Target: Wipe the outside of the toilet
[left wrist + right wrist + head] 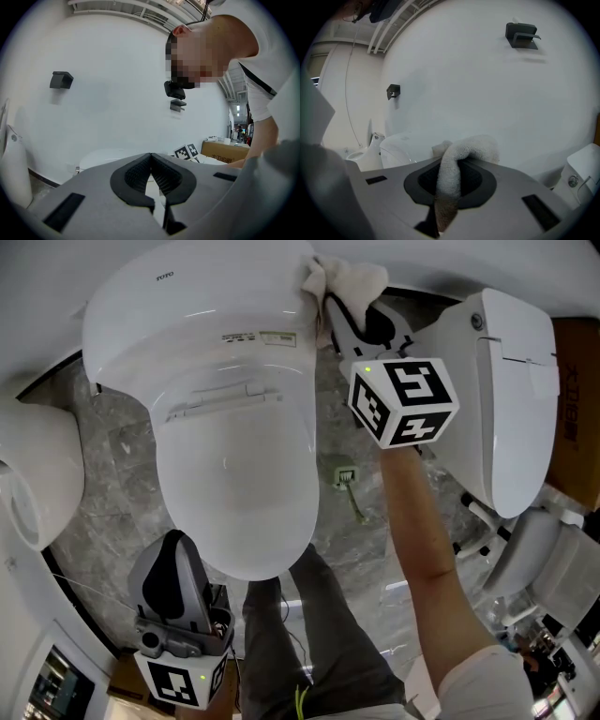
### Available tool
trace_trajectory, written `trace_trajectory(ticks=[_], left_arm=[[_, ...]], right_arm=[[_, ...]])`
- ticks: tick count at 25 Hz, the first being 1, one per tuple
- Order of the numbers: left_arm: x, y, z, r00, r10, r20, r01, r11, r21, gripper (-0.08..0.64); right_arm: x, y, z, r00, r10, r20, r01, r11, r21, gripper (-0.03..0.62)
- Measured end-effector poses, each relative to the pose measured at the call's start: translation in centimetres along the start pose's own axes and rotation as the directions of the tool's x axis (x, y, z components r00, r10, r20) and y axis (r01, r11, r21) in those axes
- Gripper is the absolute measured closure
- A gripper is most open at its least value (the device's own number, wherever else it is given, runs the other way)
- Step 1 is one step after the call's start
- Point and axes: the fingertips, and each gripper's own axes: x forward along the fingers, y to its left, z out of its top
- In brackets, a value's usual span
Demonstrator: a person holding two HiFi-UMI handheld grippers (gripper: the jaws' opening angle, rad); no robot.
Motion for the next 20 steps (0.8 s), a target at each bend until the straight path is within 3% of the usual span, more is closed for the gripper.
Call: trace_trajectory(ticks=[20], left_arm=[[0.8,0.4,-3.3,1.000,-0.008,0.005,0.009,1.000,-0.028,0.543]], right_arm=[[1.6,-1.5,-3.4,0.999,-0.022,-0.024,0.021,0.999,-0.031,0.522]])
